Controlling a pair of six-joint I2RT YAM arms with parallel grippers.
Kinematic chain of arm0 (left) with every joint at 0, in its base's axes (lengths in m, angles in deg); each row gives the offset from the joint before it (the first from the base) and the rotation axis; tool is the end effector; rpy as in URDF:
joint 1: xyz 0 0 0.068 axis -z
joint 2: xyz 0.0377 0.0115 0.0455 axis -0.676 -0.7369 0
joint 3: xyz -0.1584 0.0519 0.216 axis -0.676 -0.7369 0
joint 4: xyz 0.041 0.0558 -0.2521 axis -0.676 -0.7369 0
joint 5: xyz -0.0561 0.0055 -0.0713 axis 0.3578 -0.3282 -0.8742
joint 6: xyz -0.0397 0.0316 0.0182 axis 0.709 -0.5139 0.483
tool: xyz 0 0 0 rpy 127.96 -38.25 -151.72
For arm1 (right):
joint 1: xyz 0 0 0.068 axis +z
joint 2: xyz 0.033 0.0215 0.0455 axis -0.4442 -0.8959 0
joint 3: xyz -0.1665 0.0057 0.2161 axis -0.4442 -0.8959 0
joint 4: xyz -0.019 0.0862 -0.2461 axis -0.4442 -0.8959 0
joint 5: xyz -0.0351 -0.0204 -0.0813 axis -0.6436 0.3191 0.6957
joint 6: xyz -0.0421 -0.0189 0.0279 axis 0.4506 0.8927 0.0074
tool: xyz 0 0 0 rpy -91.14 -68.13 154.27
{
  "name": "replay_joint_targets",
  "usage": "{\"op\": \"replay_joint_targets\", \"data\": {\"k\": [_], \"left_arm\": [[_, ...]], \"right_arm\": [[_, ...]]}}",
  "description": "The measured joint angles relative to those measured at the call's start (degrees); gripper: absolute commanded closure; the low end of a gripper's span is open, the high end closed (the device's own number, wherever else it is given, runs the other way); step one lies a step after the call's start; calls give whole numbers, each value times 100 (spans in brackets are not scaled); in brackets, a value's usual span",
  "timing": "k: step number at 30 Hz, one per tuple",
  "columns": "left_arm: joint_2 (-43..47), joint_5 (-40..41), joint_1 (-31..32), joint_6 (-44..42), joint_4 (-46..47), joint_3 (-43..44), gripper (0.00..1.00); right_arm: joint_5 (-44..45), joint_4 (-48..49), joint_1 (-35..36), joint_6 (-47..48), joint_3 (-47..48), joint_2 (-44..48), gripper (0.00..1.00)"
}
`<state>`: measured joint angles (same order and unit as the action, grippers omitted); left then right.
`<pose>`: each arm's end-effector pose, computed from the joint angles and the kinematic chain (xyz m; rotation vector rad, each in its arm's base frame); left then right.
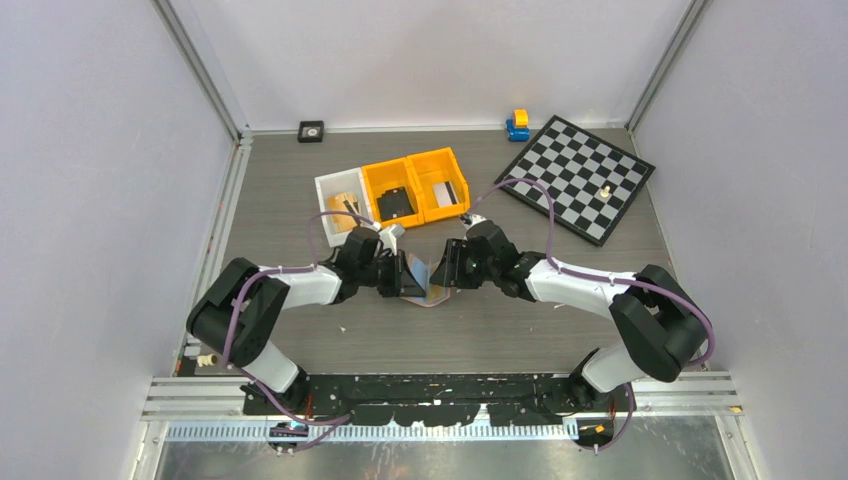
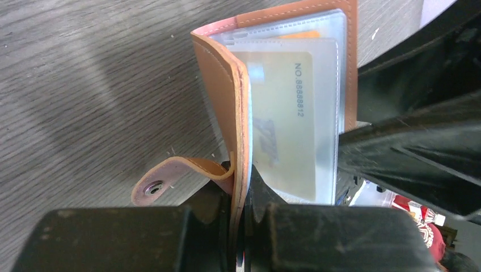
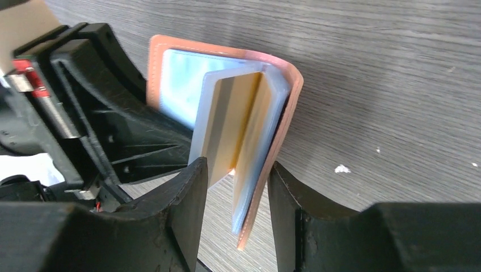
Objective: Take the credit cards out of the card holder
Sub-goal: Remove the credit card from the card holder.
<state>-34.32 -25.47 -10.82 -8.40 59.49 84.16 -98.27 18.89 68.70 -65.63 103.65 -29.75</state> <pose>0.2305 -0.1640 0.1398 0.1362 2.5028 -1.2170 0.2171 0.2052 0.1830 -0.1024 2.4613 0.8870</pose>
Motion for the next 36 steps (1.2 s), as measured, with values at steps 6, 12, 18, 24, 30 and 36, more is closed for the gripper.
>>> {"op": "replay_joint_targets", "data": {"k": [6,12,18,24,30,36], "left_arm": [[-205,-63,7,4,-31,68,100],[-205,-136,7,20,-33,68,100],[-74,-122,35,7,-61,61,91],[-72,-26,173,-90,-273,120,50],[122,144,199,-133,-501,149,27],[533,254,105,-101,-389,79,11]], "right_arm": [[-179,195,0,-37,2,-61,59],[-166,85,-2,-35,61,-264,78],[-133,-87,-4,-28,221,-400,74],[-114,-269,-7,-28,315,-616,99],[339,-664,70,90,509,-601,99],[1506,-1464,562,382,883,-492,100]]}}
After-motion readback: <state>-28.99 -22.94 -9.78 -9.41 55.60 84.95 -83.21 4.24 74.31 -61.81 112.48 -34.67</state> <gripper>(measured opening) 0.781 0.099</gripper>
